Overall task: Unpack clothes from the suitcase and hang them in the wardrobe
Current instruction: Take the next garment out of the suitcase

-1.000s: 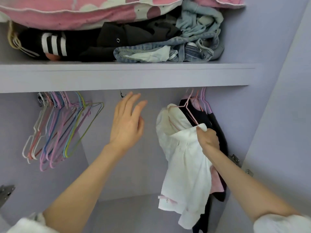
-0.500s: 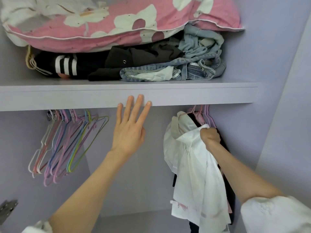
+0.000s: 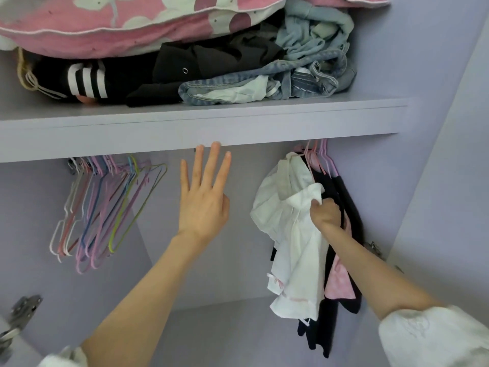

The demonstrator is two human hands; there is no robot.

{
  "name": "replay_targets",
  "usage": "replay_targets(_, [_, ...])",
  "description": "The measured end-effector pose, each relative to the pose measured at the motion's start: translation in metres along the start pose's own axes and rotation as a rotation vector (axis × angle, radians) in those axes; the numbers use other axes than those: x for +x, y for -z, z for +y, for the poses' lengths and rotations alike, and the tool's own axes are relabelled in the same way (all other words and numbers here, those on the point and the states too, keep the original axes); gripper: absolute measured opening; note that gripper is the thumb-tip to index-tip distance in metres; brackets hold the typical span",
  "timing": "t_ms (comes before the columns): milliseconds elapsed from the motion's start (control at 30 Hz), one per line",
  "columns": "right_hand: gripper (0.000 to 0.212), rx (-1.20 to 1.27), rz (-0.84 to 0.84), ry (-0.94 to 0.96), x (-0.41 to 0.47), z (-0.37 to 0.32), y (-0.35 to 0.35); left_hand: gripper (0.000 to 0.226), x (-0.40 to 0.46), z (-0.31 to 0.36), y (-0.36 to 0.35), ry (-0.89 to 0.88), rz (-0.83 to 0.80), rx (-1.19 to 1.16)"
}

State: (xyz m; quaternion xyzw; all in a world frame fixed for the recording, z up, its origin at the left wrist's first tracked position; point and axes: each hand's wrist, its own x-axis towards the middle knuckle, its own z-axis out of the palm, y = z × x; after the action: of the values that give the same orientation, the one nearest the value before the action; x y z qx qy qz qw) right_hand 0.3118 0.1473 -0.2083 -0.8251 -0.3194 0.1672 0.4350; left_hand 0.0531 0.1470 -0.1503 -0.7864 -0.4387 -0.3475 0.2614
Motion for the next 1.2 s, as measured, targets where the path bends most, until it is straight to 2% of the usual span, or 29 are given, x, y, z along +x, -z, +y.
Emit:
replay_targets(100, [0.041, -0.082, 0.004, 0.032, -0.029, 0.023, 0.009, 0.075, -0.028, 0.008, -0.003, 0.051, -0.124, -0.133])
replay_targets(233, [0.040, -0.102, -0.080, 0.027, -0.080, 0.058, 0.019, 0.050, -0.075, 0.025, 0.005, 0.103, -0.317, -0.332])
replay_targets(367, [0.040, -0.211, -0.245, 0.106, -0.151, 0.100, 0.022, 0.041, -0.133, 0.050, 0.023, 0.170, -0.547, -0.419])
replay_targets(533, [0.034, -0.466, -0.520, 0.258, -0.246, 0.180, 0.022, 0.035, -0.226, 0.091, 0.049, 0.176, -0.903, -0.474])
replay_targets(600, [0.036, -0.506, -0.641, 0.220, -0.283, 0.218, 0.028, 0.034, -0.264, 0.111, 0.065, 0.162, -1.063, -0.449])
replay_targets(833, [0.036, -0.465, -0.818, -0.023, -0.368, 0.321, 0.085, 0.028, -0.351, 0.179, 0.088, 0.085, -1.294, -0.477])
replay_targets(1067, [0.038, -0.402, -0.779, -0.290, -0.394, 0.441, 0.186, 0.028, -0.399, 0.318, 0.100, -0.143, -1.445, -0.564])
replay_targets(1200, [0.037, -0.398, -0.735, -0.425, -0.395, 0.533, 0.253, 0.030, -0.440, 0.426, 0.096, -0.276, -1.565, -0.618])
